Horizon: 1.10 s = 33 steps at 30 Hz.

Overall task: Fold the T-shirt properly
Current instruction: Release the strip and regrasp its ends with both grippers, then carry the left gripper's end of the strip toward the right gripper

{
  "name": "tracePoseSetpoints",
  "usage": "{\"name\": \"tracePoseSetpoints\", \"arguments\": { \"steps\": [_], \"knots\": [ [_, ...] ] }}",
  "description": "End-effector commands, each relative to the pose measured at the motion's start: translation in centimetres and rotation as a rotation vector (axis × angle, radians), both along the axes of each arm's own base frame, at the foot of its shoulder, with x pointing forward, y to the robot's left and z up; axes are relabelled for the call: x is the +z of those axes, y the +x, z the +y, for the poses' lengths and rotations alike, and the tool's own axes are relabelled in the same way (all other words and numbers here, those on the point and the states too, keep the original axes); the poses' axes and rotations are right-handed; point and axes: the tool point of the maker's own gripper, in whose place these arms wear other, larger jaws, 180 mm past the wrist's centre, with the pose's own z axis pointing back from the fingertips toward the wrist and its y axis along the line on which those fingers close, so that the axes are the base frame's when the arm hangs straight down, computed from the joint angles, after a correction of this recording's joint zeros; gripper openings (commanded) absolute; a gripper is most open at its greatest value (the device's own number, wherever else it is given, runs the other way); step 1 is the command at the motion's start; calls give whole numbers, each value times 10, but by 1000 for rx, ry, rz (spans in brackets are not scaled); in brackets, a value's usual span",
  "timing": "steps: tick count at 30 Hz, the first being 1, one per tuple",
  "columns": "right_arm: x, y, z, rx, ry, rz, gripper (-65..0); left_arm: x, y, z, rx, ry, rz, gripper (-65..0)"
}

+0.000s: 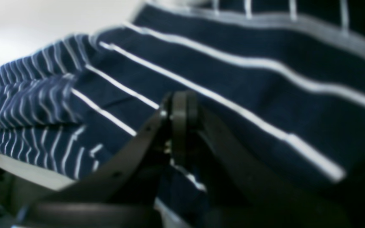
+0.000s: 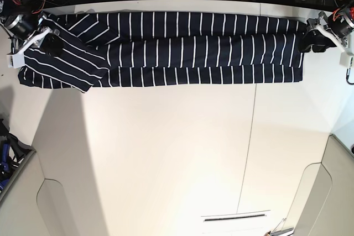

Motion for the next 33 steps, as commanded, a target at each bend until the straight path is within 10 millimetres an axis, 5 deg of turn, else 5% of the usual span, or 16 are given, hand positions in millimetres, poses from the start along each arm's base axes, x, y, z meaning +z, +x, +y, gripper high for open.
{"name": "tracePoseSetpoints", "arguments": {
  "steps": [1, 7, 17, 33],
  "knots": [
    [7, 8, -7, -11, 1, -35, -650, 11, 8, 4, -9, 6, -47, -226],
    [-11, 5, -8, -55, 76, 8, -650, 10, 8, 4, -10, -3, -64, -226],
    [-9, 1, 2, -41, 141, 26, -650, 0, 5, -7, 26, -54, -76, -227],
    [0, 2, 12, -29, 225, 13, -650, -23, 5, -59, -55, -143, -40, -231]
  ]
}}
